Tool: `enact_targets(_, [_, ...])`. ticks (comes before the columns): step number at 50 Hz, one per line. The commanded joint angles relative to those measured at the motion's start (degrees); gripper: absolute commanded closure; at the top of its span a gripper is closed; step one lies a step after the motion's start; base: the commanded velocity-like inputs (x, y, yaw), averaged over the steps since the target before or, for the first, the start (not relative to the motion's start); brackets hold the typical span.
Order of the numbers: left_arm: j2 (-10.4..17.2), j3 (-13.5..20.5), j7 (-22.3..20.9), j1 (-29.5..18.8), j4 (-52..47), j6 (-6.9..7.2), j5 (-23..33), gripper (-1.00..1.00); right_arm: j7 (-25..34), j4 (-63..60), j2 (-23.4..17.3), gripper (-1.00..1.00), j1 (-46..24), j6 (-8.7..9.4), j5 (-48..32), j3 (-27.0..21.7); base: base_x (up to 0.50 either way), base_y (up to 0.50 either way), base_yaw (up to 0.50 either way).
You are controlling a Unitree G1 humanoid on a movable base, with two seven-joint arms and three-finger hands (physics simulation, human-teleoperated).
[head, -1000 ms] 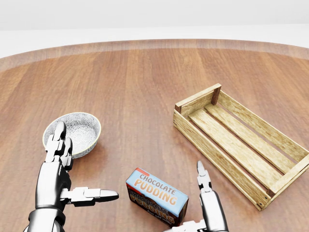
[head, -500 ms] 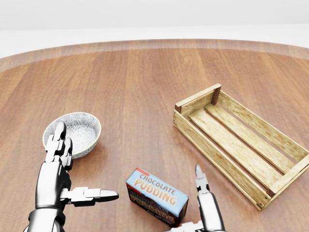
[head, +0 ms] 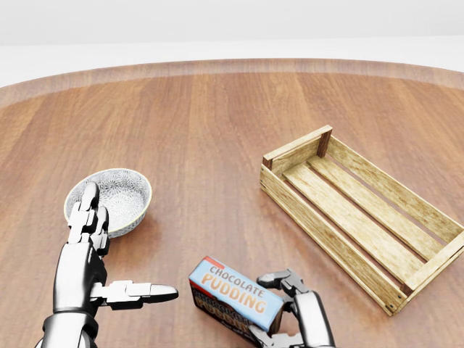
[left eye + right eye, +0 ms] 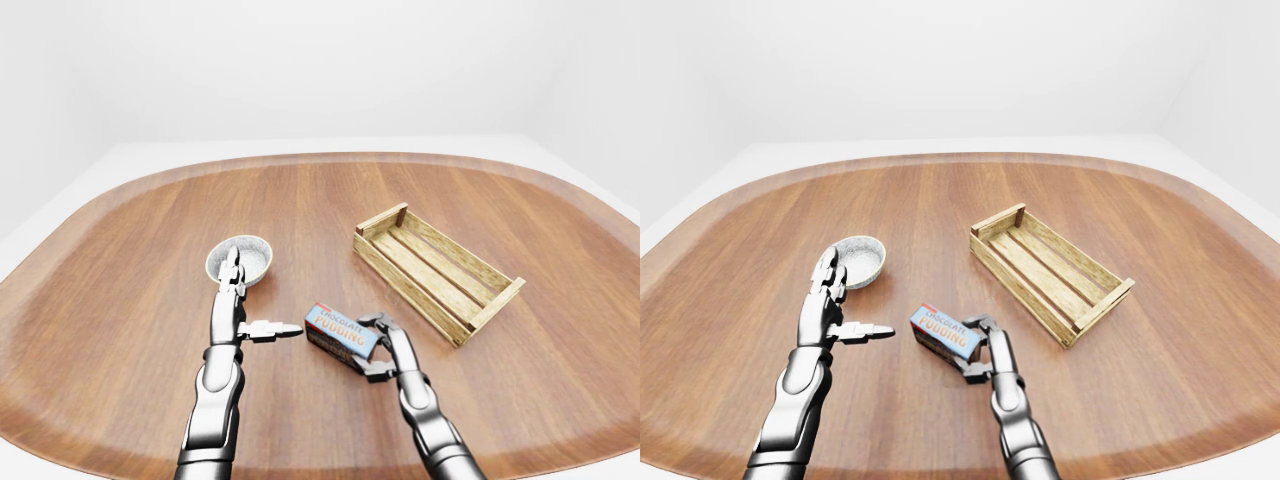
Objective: Pick up the chocolate pudding and put it in the tray.
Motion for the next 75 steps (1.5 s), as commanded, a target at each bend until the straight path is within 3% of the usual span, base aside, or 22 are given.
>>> enact_targets(1, [0.00,-0.05,-0.69,-0.01,-0.30,1.14,-0.59,-1.00,-0.48,1.00,0.05,1.00,-0.29,0.00,-0.90,-0.08,0.00,0.00,0.00])
enact_targets(10, [0.00,-0.04,-0.70,-0.01,-0.31,1.18,-0.59,-1.00,-0.67,2.21,-0.02,1.00,-0.56,0.00,-0.93,-0.22,0.00,0.00,0.00])
enact_targets(11, [0.00,-0.04,-0.70,-0.01,-0.30,1.15,-0.58,-1.00,-2.41,7.52,-0.23,1.00,-1.99,0.00,-1.92,-0.51,0.00,0.00,0.00])
enact_targets(30, [-0.01,-0.04,-0.68,-0.01,-0.31,1.16,-0.59,-1.00,3.71,-23.90,-0.10,1.00,2.38,0.00,4.04,-0.20,0.00,0.00,0.00])
enact_targets(40, [-0.01,-0.06,-0.66,-0.18,0.03,0.98,-0.58,-1.00,4.20,-28.60,-0.11,1.00,1.42,0.00,4.58,-0.17,0.00,0.00,0.00])
enact_targets(59, [-0.01,0.02,-0.49,-0.22,-0.07,1.32,-0.79,-1.00,4.52,-30.98,-0.42,1.00,-1.43,0.00,4.64,-1.07,0.00,0.00,0.00])
enact_targets(75, [-0.01,-0.06,-0.67,-0.09,-0.07,1.10,-0.64,-1.00,4.19,-27.57,-2.09,1.00,-8.61,0.00,5.42,-4.55,0.00,0.00,0.00])
